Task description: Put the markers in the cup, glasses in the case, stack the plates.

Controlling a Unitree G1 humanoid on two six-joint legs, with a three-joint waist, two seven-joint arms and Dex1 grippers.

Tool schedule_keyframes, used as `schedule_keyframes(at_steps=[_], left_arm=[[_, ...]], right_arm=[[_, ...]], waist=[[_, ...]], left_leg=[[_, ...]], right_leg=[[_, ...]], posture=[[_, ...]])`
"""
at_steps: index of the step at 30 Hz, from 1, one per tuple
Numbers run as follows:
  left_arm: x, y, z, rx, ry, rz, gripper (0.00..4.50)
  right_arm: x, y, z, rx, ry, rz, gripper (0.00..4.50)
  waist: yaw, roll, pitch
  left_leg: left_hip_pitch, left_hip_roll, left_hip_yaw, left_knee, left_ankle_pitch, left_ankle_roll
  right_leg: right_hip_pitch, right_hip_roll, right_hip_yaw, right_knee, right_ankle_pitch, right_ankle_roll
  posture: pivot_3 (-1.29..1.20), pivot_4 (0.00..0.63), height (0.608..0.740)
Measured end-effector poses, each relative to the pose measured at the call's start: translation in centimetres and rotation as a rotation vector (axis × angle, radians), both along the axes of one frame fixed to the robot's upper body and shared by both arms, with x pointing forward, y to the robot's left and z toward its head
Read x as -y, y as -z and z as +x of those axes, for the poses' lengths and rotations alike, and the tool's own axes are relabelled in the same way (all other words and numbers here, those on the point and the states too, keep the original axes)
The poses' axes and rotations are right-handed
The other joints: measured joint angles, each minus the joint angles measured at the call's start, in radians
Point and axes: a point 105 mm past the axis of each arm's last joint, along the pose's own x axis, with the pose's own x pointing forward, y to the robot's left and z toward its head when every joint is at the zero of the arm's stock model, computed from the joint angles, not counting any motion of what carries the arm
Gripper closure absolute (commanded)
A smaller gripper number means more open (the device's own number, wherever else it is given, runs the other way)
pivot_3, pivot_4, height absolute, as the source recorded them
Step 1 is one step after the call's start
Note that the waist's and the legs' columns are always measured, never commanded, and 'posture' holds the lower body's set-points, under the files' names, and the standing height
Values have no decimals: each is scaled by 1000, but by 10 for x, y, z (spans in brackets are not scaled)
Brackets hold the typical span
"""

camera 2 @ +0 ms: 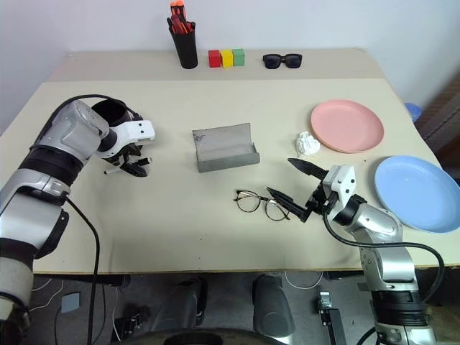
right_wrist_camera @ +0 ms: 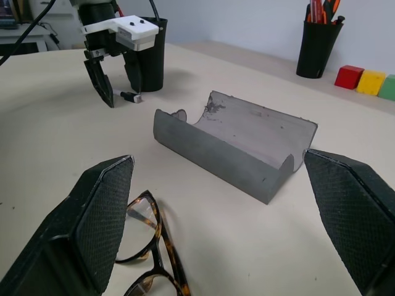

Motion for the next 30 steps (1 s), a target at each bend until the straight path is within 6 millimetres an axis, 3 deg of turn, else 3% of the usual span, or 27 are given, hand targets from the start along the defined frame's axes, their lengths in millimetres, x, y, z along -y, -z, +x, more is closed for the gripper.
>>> schedule_keyframes(at_steps=[4, 6, 13, 16, 21, 24, 27, 30], left_arm=[[1, 0, -1, -6, 9, 2, 3698], [2, 0, -1, -4, 13, 8, 4483], [3, 3, -20, -20, 63, -23, 4483], [32, -8, -39, -9, 189, -173, 4483], [97, -61, -66, 140, 457, -438, 4483], [132, -99, -64, 259, 486, -625, 4483], [141, -148, -49, 450, 404, -767, 4483], [129, -181, -27, 683, 233, -854, 4483]], right_arm=[[-1, -5, -1, 17, 7, -3, 0], [0, -5, 0, 13, 13, -5, 0], [2, -6, -1, 9, 23, -7, 0], [2, -7, 0, 9, 27, -8, 0], [2, -10, 3, 18, 32, -8, 0], [5, -10, 9, 11, 39, -2, 0], [9, -6, 13, -3, 45, 5, 0], [12, -2, 15, -6, 42, 13, 0]], waist=[[0, 0, 0], [1, 0, 0], [-1, 0, 0], [4, 0, 0], [13, 0, 0], [19, 0, 0], [18, 0, 0], [7, 0, 0]], left_leg=[[0, 0, 0, 0, 0, 0], [0, 0, 0, 0, 0, 0], [0, 0, 0, 0, 0, 0], [-1, 0, -1, 1, 0, 0], [1, 0, -1, 2, 0, 0], [1, 0, -1, 3, 0, 0], [1, 0, -1, 2, 0, 0], [2, 0, -1, 1, 0, 0]], right_leg=[[0, 0, 0, 0, 0, 0], [0, 0, 0, 0, 0, 0], [-1, 0, 0, 1, 0, 0], [0, 0, 0, 1, 0, 0], [1, 0, 0, 1, 0, 0], [1, 0, 0, 1, 0, 0], [1, 0, 0, 1, 0, 0], [1, 0, 0, 1, 0, 0]], posture=[[0, 150, 740], [0, 150, 740], [0, 150, 740], [0, 150, 740], [0, 150, 740], [0, 150, 740], [0, 150, 740], [0, 150, 740]])
